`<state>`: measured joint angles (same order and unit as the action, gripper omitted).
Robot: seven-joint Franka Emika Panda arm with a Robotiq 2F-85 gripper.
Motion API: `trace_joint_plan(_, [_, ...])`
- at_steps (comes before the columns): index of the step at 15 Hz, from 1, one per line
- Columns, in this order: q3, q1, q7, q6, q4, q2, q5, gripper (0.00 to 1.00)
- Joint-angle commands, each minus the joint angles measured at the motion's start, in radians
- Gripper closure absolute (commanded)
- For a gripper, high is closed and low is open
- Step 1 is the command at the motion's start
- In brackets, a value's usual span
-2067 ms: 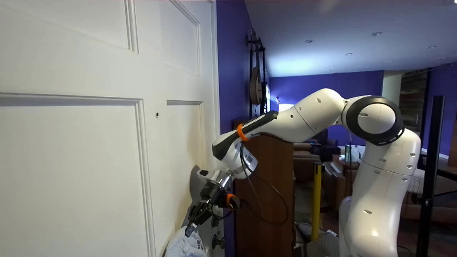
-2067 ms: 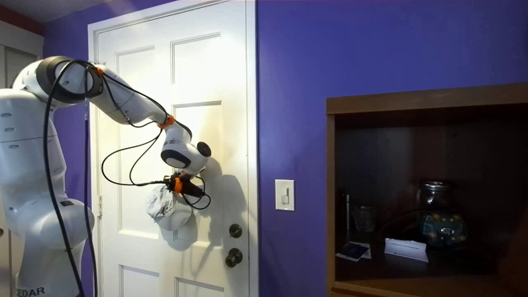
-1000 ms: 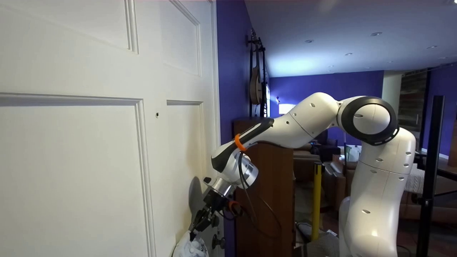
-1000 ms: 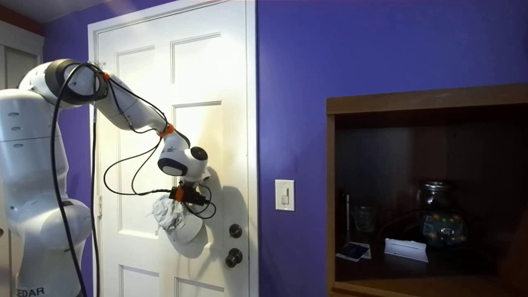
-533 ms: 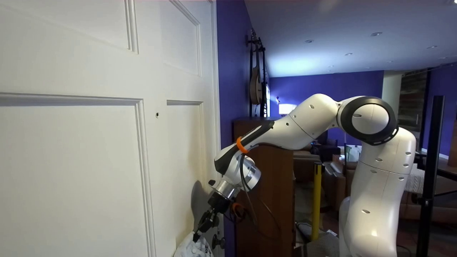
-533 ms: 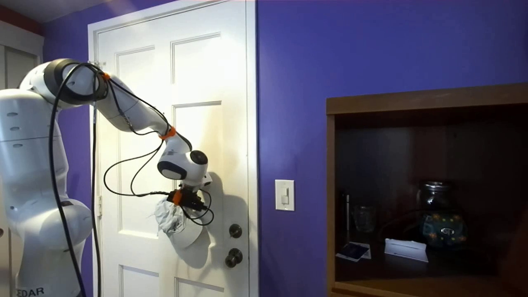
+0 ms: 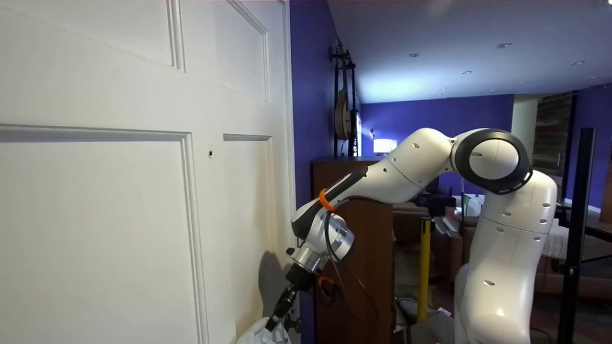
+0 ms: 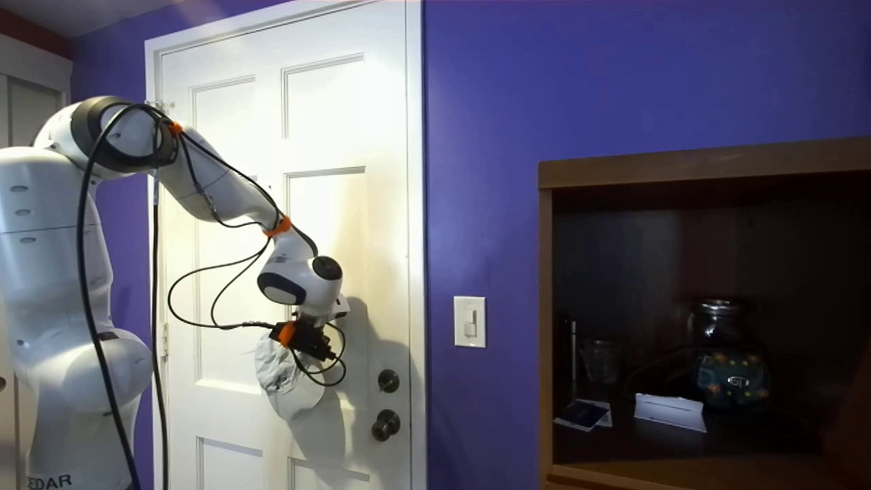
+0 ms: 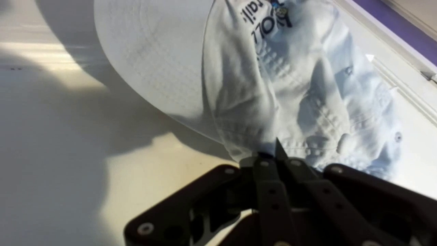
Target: Hang the snapback on the door
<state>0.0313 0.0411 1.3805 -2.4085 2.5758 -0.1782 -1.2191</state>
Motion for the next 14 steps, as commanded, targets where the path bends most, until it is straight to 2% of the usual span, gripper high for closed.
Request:
trace_joint_plan(1, [-0.006,-0.004,-0.034,-0.009,0.016,-0.013,-0.02,0.71])
trace_joint_plan(6, [-0.012,-0.004,-0.056,-0.003,0.014,-0.013,-0.019,0.39])
trace_joint_plan(11, [-0.015,-0.006,-0.09,0.012,0.015,-0.026,-0.008,0.02])
trace_joint_plan(14, [-0.02,-0.01,-0.147,0.054,0.016,-0.049,0.017,0.0])
